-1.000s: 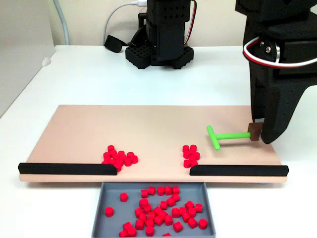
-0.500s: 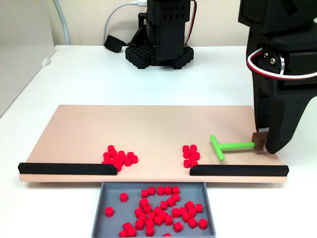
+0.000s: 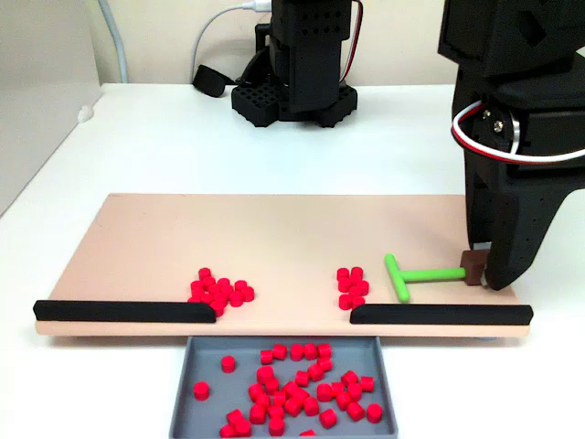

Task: Push granules from left to the grey container

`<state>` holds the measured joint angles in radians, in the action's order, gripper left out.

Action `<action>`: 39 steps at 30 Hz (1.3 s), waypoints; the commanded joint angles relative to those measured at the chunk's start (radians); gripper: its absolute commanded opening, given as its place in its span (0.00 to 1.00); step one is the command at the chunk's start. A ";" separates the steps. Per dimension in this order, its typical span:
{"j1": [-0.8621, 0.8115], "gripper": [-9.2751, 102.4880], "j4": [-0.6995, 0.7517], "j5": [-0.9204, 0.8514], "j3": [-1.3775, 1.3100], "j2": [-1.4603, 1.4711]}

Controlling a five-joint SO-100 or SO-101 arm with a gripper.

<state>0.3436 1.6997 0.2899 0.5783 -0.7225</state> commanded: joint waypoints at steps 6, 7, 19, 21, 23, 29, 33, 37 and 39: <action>-0.012 0.08 -0.002 0.006 -0.035 -0.003; -0.014 0.08 -0.002 0.005 -0.035 -0.002; -0.032 0.08 -0.002 -0.014 -0.035 0.005; -0.035 0.08 -0.002 -0.017 -0.035 0.005; -0.038 0.08 -0.002 -0.018 -0.035 0.005; -0.051 0.08 -0.002 -0.026 -0.035 0.003; -0.060 0.08 -0.002 -0.034 -0.035 0.003; -0.069 0.08 -0.002 -0.040 -0.035 0.003; -0.075 0.08 -0.002 -0.043 -0.035 0.003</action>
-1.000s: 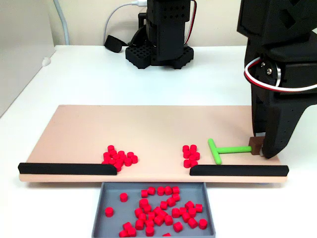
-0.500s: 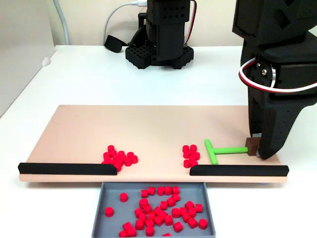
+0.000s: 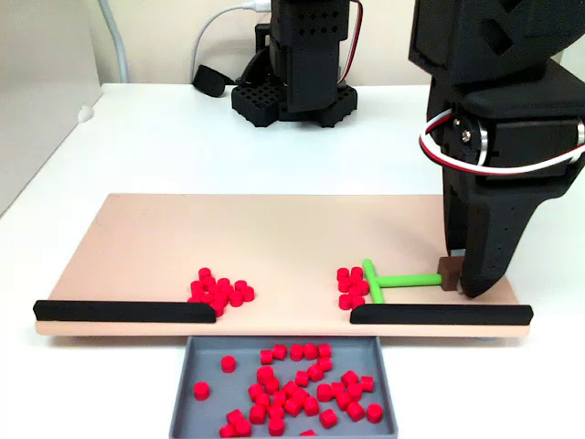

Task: Push granules from left to the grey container

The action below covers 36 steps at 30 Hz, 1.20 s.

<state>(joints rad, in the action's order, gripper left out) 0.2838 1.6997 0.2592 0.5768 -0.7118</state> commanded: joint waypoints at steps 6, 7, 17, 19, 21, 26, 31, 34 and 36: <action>-0.026 0.08 -0.002 -0.023 -0.032 -0.009; -0.028 0.08 -0.002 -0.026 -0.032 -0.009; -0.038 0.08 0.000 -0.061 -0.031 -0.009; -0.038 0.08 0.000 -0.069 -0.028 -0.012; -0.038 0.08 0.000 -0.072 -0.021 -0.017; -0.038 0.08 0.011 -0.089 -0.018 -0.020; -0.038 0.08 0.011 -0.109 -0.018 -0.021; -0.040 0.08 0.011 -0.130 -0.017 -0.025; -0.041 0.08 0.011 -0.144 -0.017 -0.025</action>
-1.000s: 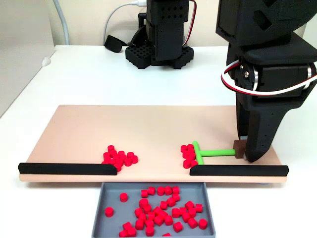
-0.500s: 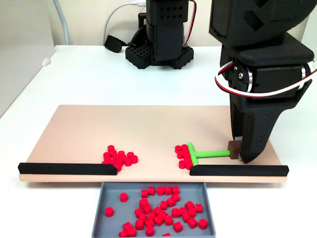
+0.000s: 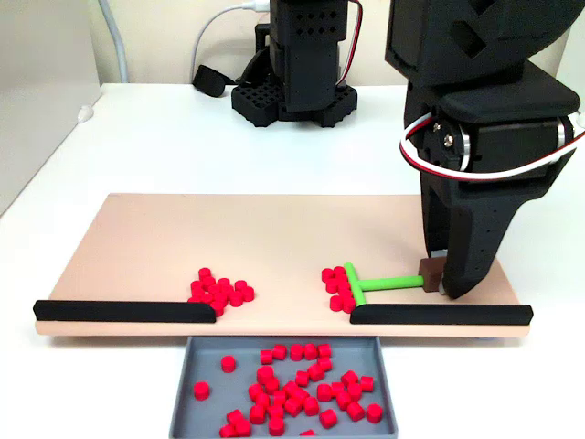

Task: Push granules from left to the grey container

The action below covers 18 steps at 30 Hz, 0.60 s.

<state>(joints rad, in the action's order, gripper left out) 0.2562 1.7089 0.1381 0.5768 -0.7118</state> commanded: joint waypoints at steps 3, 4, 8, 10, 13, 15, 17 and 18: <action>-0.017 0.08 0.002 -0.032 -0.017 -0.026; -0.018 0.08 0.002 -0.035 -0.017 -0.028; -0.025 0.08 0.003 -0.055 -0.017 -0.028; -0.029 0.08 0.008 -0.067 -0.017 -0.026; -0.032 0.08 0.011 -0.087 -0.017 -0.026; -0.034 0.08 0.011 -0.098 -0.017 -0.026; -0.035 0.08 0.011 -0.112 -0.017 -0.026; -0.037 0.08 0.011 -0.117 -0.017 -0.026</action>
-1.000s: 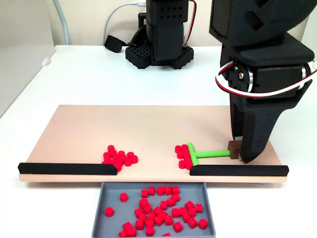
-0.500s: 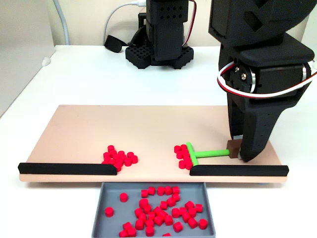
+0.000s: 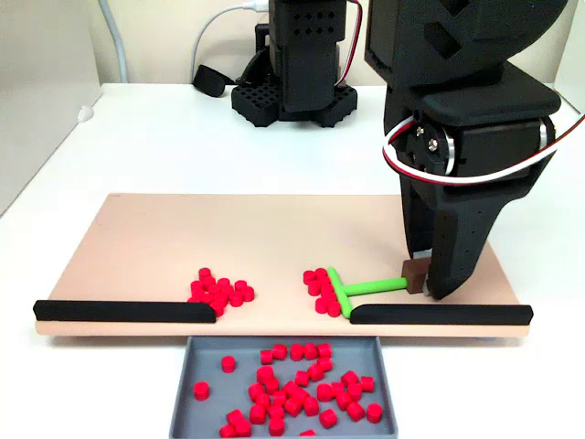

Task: Push granules from left to the grey container

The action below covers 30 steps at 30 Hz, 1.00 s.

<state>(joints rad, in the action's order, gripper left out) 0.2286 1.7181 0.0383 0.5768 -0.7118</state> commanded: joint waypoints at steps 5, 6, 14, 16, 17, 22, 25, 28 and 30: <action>-0.014 0.08 0.006 -0.044 -0.015 -0.025; -0.014 0.08 0.006 -0.049 -0.014 -0.026; -0.017 0.08 0.006 -0.086 -0.014 -0.029; -0.015 0.08 0.006 -0.097 -0.014 -0.031; -0.015 0.08 0.006 -0.100 -0.014 -0.031; -0.015 0.08 0.006 -0.114 -0.012 -0.034; -0.015 0.08 0.006 -0.121 0.005 -0.046; -0.014 0.08 0.006 -0.124 0.054 -0.080; -0.014 0.08 0.006 -0.126 0.055 -0.086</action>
<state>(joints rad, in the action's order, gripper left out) 0.2117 1.7181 -0.0828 0.6305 -0.7378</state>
